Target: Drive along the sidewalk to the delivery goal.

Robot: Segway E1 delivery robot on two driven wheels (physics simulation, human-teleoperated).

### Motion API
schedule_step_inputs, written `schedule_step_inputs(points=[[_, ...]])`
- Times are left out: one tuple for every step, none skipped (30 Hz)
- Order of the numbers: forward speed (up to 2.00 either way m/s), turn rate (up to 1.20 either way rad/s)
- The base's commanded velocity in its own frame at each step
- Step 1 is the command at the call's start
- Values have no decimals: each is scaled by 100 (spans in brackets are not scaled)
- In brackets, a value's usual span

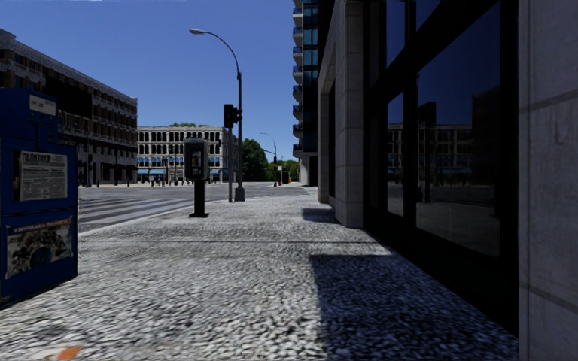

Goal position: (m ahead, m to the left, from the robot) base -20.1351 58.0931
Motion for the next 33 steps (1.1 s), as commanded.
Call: schedule_step_inputs(points=[[200, 0], [200, 0], [200, 0], [200, 0], [200, 0], [200, 0], [200, 0], [200, 0], [200, 0], [200, 8], [200, 15], [200, 15], [200, 17], [200, 18], [200, 16], [200, 16], [200, 0], [200, 0], [200, 0], [200, 0], [200, 0], [200, 0], [200, 0], [200, 0], [200, 0], [200, 0], [200, 0], [200, 0], [200, 0], [200, 0], [200, 0], [200, 0], [200, 0]])
